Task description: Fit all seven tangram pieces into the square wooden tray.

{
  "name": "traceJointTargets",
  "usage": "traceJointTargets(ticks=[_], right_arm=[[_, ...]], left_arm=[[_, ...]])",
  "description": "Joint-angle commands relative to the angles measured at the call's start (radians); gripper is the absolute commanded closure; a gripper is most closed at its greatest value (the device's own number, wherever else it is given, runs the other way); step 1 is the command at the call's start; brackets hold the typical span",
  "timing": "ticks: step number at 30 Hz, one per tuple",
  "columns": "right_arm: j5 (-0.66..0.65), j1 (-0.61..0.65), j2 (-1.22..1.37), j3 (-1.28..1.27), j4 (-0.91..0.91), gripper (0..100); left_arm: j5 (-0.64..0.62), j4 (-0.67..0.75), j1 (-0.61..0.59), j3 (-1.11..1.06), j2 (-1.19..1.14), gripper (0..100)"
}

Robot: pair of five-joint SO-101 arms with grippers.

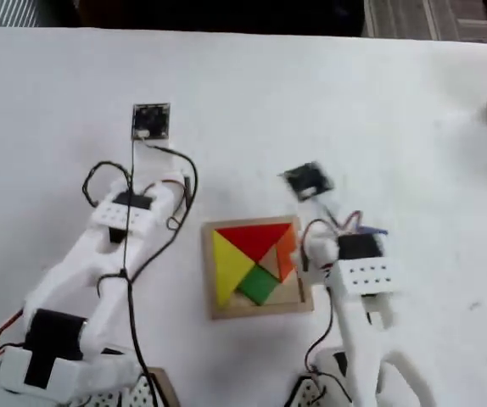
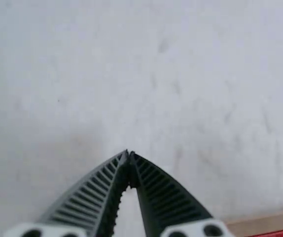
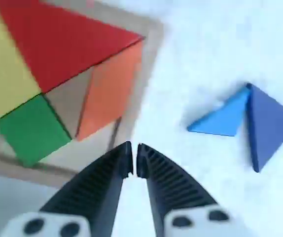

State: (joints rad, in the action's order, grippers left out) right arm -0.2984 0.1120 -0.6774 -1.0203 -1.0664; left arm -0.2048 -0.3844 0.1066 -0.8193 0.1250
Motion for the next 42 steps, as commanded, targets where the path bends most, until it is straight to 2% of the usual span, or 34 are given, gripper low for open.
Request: traceJointTargets(ticks=[1,4,12,21,25,31,36,42], right_arm=[[0.029,-0.059,-0.016,-0.006,0.061,91.9],[0.029,-0.062,0.022,-0.014,0.085,86.8],[0.029,-0.145,0.091,-0.003,0.197,86.1],[0.046,-0.194,0.147,0.026,0.209,86.1],[0.101,-0.194,0.166,0.049,0.205,85.7],[0.103,-0.186,0.22,0.071,0.209,75.8],[0.198,-0.186,0.312,0.114,0.242,75.4],[0.204,-0.14,0.467,0.189,0.237,75.4]], left_arm=[[0.008,-0.003,0.025,0.044,0.004,98],[0.008,-0.003,0.031,0.043,0.004,98],[0.008,-0.011,0.035,0.041,0.004,98],[0.008,-0.011,0.036,0.041,0.002,98],[0.008,-0.011,0.036,0.041,0.002,98],[0.008,-0.012,0.047,0.041,0.002,98],[0.008,-0.012,0.047,0.041,0.002,98],[0.009,-0.035,0.045,0.041,0.002,98]])
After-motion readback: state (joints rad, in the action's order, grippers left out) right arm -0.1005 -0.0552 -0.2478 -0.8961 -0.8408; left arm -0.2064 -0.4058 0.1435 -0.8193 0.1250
